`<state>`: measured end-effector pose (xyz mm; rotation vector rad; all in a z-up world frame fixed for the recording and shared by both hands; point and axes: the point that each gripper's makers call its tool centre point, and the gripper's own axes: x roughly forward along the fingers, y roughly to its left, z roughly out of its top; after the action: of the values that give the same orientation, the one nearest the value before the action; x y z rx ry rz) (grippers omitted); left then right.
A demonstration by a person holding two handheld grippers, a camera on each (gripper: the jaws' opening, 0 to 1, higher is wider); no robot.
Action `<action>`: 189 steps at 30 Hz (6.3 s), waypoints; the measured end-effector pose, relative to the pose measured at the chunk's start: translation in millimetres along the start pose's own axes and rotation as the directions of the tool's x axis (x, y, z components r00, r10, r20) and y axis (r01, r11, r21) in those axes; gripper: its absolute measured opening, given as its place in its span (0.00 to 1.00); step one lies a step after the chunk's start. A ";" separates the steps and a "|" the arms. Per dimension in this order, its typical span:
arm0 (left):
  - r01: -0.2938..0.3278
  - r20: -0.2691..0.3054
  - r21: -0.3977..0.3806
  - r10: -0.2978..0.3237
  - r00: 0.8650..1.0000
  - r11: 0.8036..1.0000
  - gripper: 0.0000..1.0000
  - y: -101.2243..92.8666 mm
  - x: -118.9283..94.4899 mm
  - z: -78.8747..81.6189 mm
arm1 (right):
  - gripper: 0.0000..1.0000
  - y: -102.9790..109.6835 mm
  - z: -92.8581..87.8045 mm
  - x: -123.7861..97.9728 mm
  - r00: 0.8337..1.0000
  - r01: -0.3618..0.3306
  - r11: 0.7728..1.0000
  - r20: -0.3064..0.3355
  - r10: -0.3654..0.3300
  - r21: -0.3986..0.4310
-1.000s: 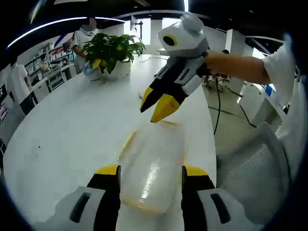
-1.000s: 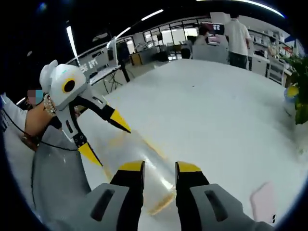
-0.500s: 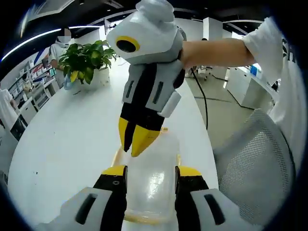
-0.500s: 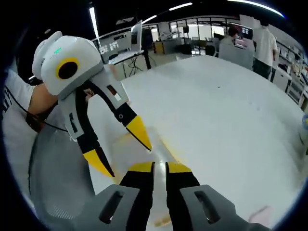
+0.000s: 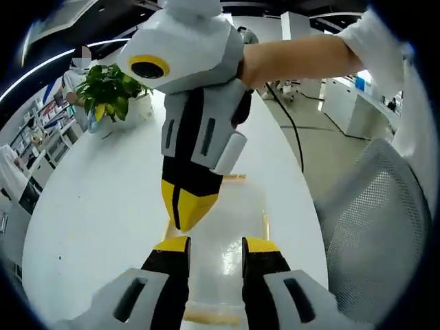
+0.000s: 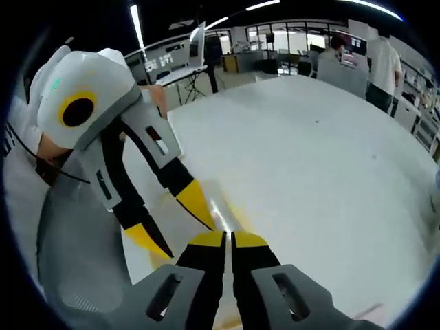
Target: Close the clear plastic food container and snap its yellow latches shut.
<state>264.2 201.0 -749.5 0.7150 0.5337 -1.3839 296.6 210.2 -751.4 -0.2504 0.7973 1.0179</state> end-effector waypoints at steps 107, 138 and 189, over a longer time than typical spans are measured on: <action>-0.073 -0.033 0.217 0.082 0.996 0.974 0.35 -24.7 18.2 -13.1 | 0.26 -10.2 -11.5 32.9 0.841 -0.419 0.899 -0.321 0.436 0.125; -0.070 0.001 0.144 0.070 0.998 0.987 0.36 -23.1 17.2 -8.8 | 0.28 -6.1 -9.5 27.4 0.888 -0.398 0.917 -0.236 0.395 0.035; -0.165 0.054 -0.034 0.167 0.984 0.986 0.76 15.9 -16.8 -8.3 | 0.58 1.2 4.2 1.9 0.955 -0.267 0.951 -0.180 0.238 -0.159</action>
<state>278.4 219.1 -740.9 0.6792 0.4390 -1.2344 298.2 214.4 -749.6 -0.3969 0.8972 1.3288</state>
